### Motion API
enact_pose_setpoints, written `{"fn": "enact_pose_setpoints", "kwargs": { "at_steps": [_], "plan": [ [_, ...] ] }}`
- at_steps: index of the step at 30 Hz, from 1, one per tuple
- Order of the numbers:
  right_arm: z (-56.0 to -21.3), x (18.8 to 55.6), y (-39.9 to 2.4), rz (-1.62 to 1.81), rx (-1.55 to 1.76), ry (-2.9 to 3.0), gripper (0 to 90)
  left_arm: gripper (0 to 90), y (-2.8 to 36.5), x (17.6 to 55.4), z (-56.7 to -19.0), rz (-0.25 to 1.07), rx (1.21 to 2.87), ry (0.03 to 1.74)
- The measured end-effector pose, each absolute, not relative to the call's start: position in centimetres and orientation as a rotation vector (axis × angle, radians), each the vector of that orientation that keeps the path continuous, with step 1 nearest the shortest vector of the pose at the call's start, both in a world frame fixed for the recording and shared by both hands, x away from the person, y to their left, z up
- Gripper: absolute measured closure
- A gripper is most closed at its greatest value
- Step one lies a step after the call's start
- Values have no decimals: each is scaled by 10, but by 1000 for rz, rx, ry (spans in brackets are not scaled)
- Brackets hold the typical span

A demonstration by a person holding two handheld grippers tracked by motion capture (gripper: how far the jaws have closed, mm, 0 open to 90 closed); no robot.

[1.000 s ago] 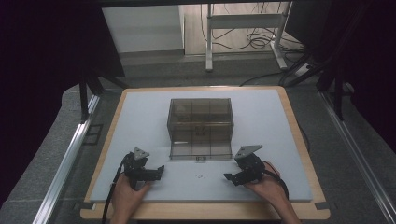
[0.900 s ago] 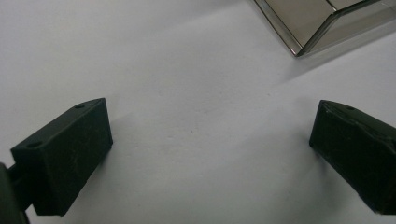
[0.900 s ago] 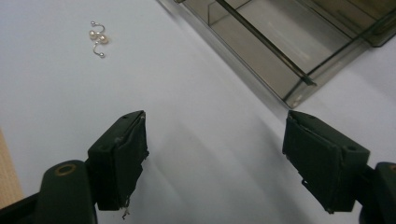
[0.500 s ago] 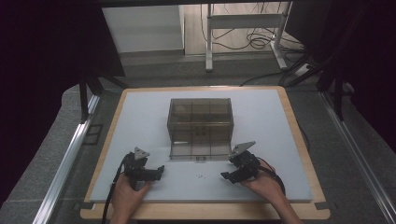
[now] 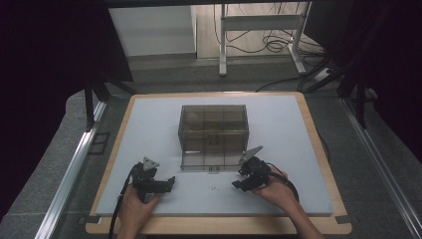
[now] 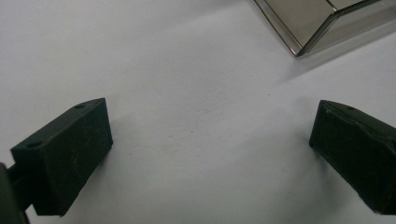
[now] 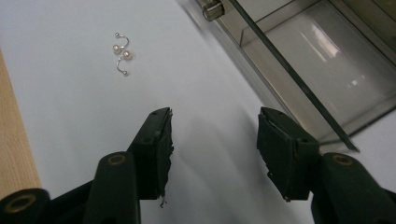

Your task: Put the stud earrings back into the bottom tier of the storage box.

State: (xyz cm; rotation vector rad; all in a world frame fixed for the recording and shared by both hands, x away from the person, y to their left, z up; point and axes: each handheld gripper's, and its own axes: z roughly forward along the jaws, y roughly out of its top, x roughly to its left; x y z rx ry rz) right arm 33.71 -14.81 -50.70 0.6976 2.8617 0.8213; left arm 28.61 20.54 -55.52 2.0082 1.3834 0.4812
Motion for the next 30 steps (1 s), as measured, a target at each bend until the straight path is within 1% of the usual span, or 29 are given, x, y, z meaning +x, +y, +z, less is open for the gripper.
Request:
{"fn": "enact_pose_setpoints", "kwargs": {
  "at_steps": [2,3,6,15,20,25,30],
  "plan": [
    [-507,338,-147,821,694,2868,455,0,205,286,-555,481,2008,1383],
    [-507,341,-144,817,688,2881,477,0,205,286,-555,481,2008,1383],
    [-507,342,-141,805,681,2893,499,0,205,286,-555,481,2008,1383],
    [-505,345,-122,764,629,2936,549,0,205,286,-555,481,2009,1383],
    [-504,344,-112,731,578,2963,603,0,205,286,-555,481,2008,1383],
    [-503,342,-103,674,513,2976,633,0,206,286,-555,483,2011,1380],
    [-502,342,-96,685,493,2996,683,0,205,286,-555,482,2007,1383]
  ]
}}
